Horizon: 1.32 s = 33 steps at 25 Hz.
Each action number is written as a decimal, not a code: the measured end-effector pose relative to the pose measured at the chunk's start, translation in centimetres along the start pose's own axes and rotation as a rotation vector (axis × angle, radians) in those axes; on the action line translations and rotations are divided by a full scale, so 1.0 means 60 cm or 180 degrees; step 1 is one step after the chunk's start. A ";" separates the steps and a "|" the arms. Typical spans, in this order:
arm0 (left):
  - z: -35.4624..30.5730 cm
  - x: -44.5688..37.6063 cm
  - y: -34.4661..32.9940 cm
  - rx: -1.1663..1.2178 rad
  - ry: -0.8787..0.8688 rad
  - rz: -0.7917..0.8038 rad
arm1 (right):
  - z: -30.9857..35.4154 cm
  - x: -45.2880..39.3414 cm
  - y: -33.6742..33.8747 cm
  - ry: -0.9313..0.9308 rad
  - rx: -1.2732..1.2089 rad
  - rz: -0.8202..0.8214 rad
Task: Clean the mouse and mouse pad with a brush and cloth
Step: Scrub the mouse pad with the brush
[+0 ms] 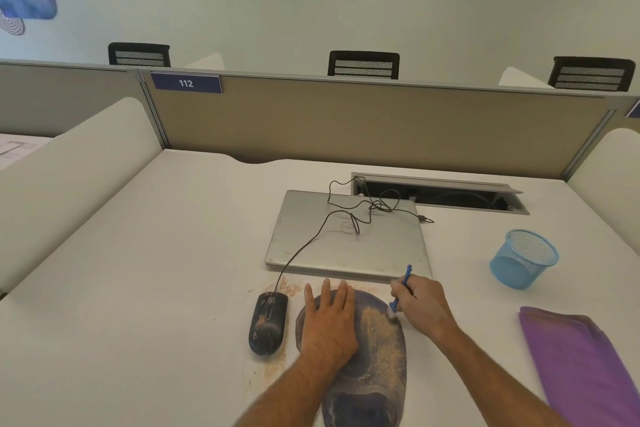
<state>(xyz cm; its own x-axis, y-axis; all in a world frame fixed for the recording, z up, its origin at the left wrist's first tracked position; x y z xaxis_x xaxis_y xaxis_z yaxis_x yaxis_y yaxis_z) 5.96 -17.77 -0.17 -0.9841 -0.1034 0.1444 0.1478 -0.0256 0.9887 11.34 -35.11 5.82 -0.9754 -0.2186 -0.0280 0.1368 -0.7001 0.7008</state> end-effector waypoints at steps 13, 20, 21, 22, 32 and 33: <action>0.001 0.002 0.007 0.0024 -0.0032 0.0071 | 0.003 -0.001 -0.007 0.0019 0.0007 -0.0041; 0.001 0.002 0.010 0.0019 -0.0020 0.0131 | 0.003 -0.002 -0.009 -0.0033 -0.0065 -0.0179; 0.001 0.002 0.010 0.0023 -0.0015 0.0126 | 0.003 -0.003 -0.007 -0.0023 -0.0125 -0.0278; 0.001 0.001 0.010 0.0030 -0.0015 0.0113 | 0.004 -0.004 -0.007 -0.0032 -0.0066 -0.0222; 0.001 0.002 0.008 0.0054 -0.0011 0.0082 | 0.006 -0.002 -0.020 -0.0039 0.0124 -0.0040; 0.001 0.003 0.008 0.0059 -0.0012 0.0081 | 0.006 -0.004 -0.018 -0.0009 0.0028 -0.0171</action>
<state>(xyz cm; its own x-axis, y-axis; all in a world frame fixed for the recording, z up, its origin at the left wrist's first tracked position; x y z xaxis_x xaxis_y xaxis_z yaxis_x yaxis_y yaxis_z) 5.87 -17.74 0.36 -0.9805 -0.0999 0.1695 0.1708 -0.0047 0.9853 11.33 -34.07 5.33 -0.9818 -0.1790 -0.0636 0.0828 -0.7047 0.7047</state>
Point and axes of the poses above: each hand's wrist, its own x-axis away from the middle knuckle, its own y-axis out of the back of the hand, z = x × y, the point moved 2 cm from there along -x, towards the middle knuckle, and after that the axes turned 9 degrees about y, right-handed, at the moved point
